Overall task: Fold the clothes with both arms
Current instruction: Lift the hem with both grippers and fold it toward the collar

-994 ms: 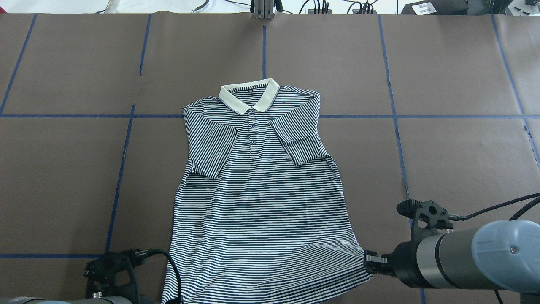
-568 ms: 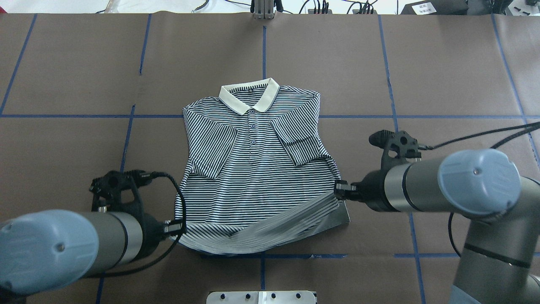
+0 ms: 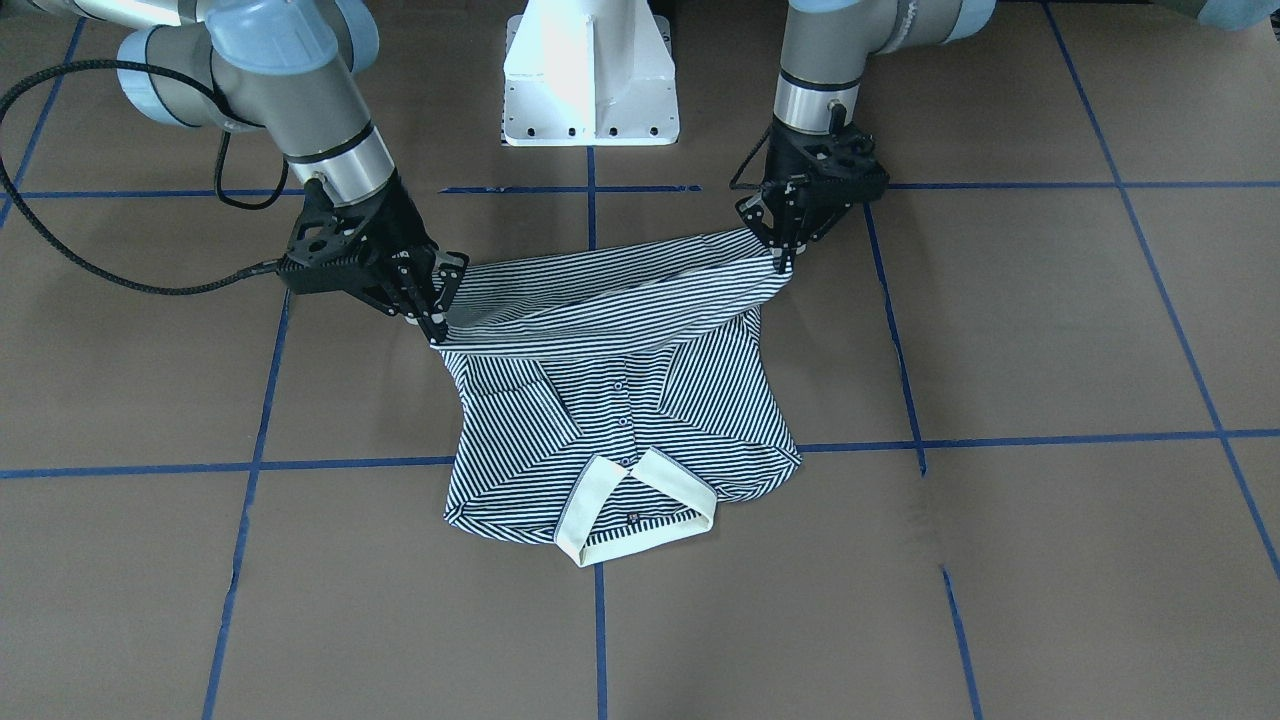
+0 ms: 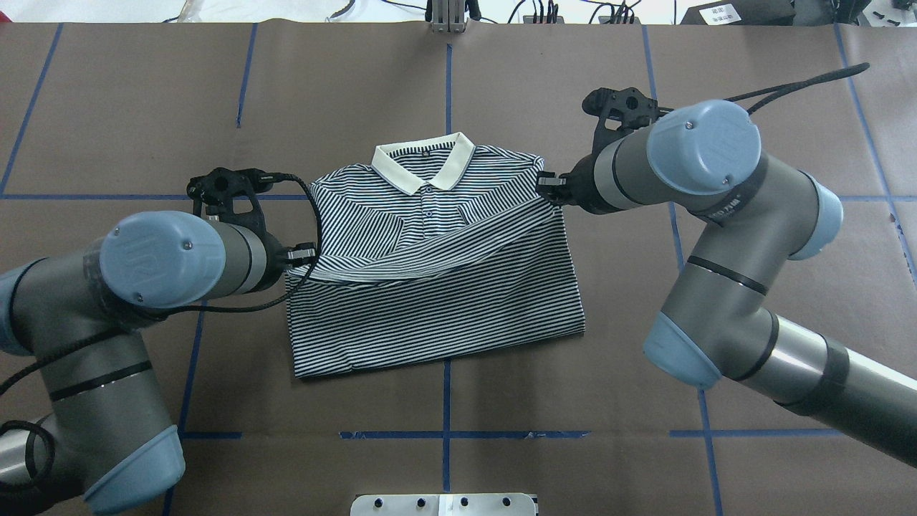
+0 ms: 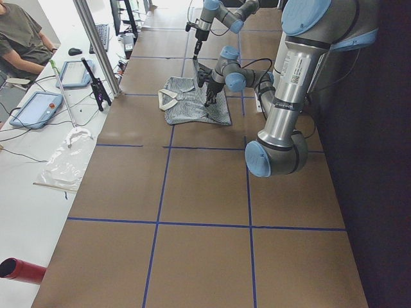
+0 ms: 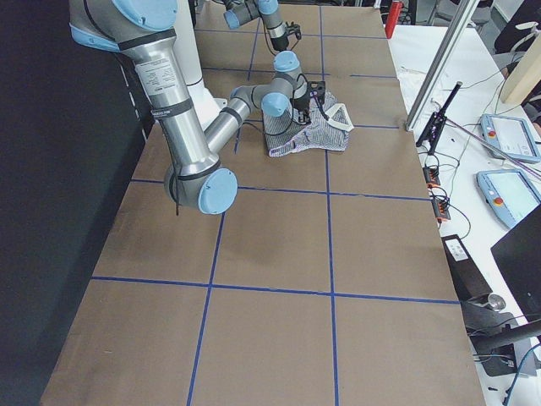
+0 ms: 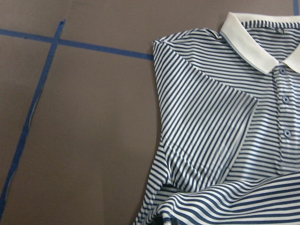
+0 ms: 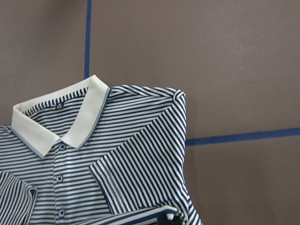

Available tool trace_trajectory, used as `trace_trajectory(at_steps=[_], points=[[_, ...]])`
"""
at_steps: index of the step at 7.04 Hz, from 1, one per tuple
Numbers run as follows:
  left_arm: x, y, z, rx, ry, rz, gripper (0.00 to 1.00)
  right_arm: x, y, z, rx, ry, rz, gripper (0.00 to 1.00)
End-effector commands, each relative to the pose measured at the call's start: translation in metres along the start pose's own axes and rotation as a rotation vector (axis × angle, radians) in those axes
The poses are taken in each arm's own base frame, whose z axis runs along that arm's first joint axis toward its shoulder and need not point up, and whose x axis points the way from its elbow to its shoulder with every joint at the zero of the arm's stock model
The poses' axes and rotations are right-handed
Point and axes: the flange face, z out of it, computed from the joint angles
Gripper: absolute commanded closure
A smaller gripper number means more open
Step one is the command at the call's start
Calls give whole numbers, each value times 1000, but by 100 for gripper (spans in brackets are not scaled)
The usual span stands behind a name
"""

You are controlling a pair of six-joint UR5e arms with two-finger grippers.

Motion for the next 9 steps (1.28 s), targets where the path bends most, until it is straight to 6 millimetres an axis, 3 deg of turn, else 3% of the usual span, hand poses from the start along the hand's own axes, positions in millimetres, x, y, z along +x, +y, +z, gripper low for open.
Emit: trace_trajectory(at_steps=[1,2,3,4,5,9], points=[[-11,-60,12,29,-11,50,100,-3,-48,44,42,8,25,100],[-3,-69,38,30,-32,48,100,11,-61,61,59,-7,34,100],[-3,-92,56,58,-20,30,100,18,-71,63,72,-8,45,100],[-14,-103,85,69,-24,21,100,27,-80,71,76,14,57,100],[-19,-107,95,73,-28,18,100,18,-92,77,80,21,66,100],[-9,-107,90,71,-12,18,100,-4,-102,84,80,21,66,100]])
